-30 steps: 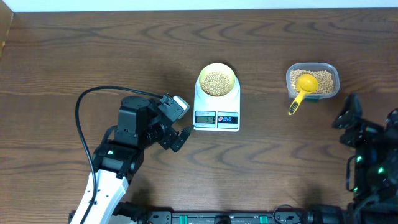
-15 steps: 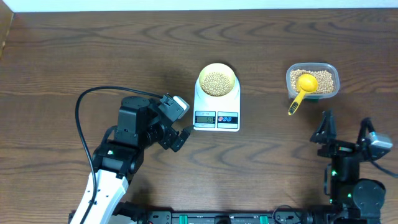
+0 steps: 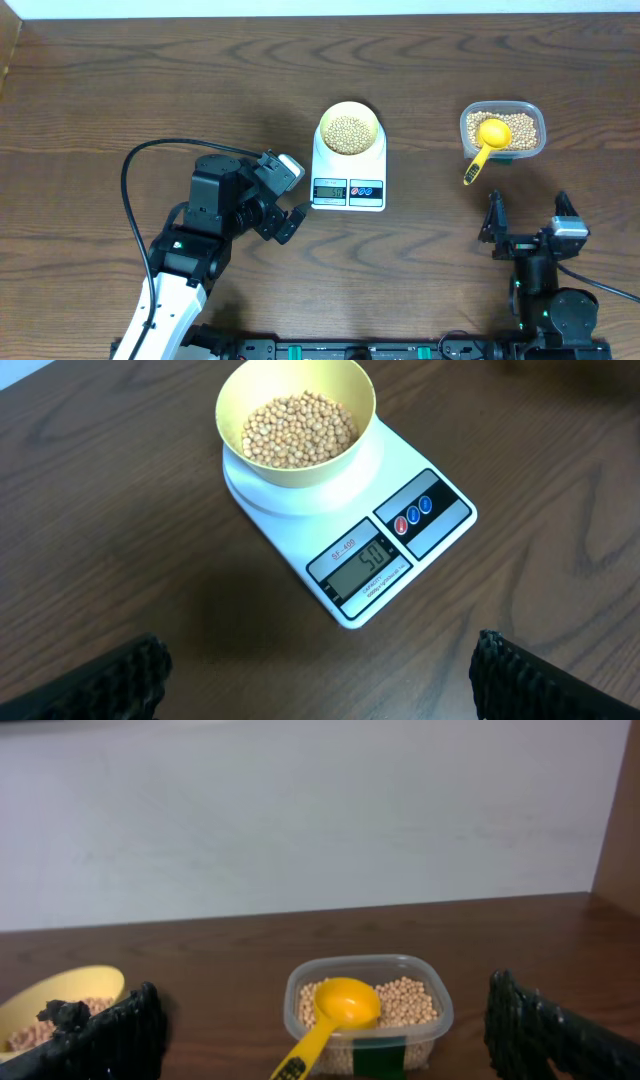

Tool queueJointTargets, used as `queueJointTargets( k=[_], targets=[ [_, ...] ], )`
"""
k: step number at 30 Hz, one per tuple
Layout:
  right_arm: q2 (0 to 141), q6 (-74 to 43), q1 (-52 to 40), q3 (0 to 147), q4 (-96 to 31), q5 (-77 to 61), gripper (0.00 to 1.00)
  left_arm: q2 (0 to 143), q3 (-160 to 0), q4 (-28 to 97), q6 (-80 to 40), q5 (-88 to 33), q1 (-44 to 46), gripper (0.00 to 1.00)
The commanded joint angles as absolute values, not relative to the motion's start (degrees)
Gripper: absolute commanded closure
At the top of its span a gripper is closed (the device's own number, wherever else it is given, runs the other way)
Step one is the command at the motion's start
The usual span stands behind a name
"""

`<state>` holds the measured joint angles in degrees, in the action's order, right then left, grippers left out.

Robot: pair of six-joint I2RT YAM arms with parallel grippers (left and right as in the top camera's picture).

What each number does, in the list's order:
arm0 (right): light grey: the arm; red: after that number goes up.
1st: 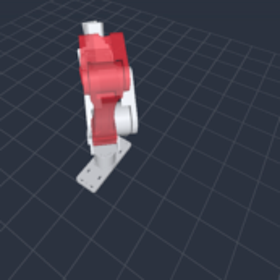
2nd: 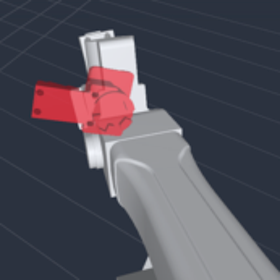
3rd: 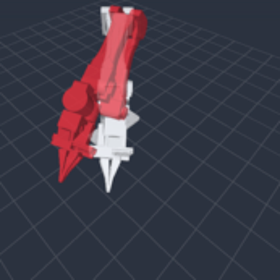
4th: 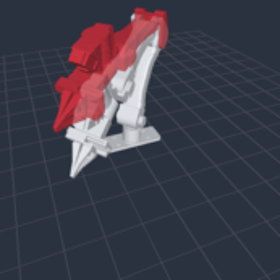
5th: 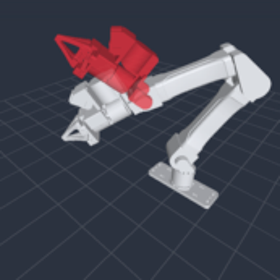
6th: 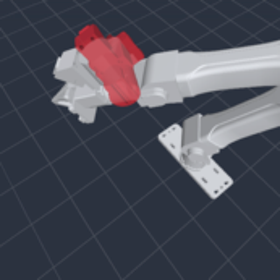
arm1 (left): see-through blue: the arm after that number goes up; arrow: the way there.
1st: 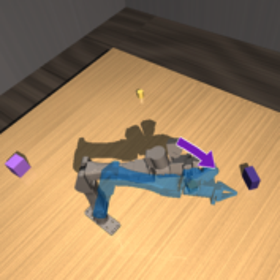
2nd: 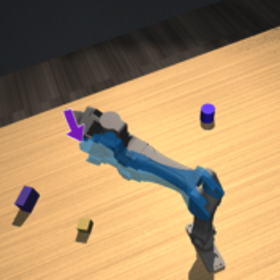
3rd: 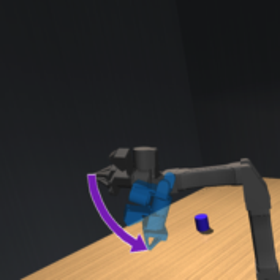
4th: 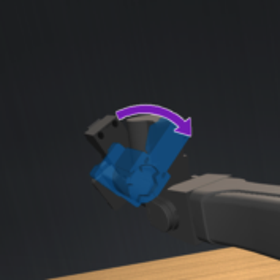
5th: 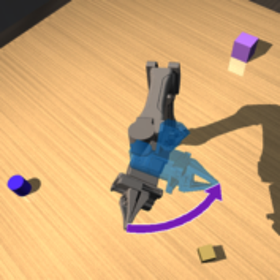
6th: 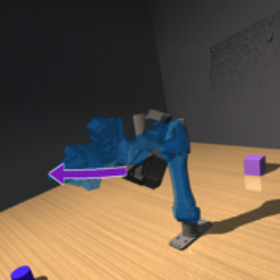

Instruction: Scoop item into bowl and weigh 50g on scale

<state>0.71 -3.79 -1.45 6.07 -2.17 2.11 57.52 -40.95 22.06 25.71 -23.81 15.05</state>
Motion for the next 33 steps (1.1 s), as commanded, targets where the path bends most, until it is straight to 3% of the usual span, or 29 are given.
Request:
queueJointTargets(
  k=[1,8,33],
  targets=[
    [0.3,-1.0,-2.0,3.4,-0.7,1.3,0.01,57.2,-41.6,22.0,25.9,-24.4,14.8,0.02],
    [0.3,4.0,-2.0,0.3,-0.8,1.6,0.01,57.2,-41.6,22.0,25.9,-24.4,14.8,0.02],
    [0.3,3.9,-2.0,0.3,-4.3,1.3,0.01,57.2,-41.6,22.0,25.9,-24.4,14.8,0.03]
  ],
)
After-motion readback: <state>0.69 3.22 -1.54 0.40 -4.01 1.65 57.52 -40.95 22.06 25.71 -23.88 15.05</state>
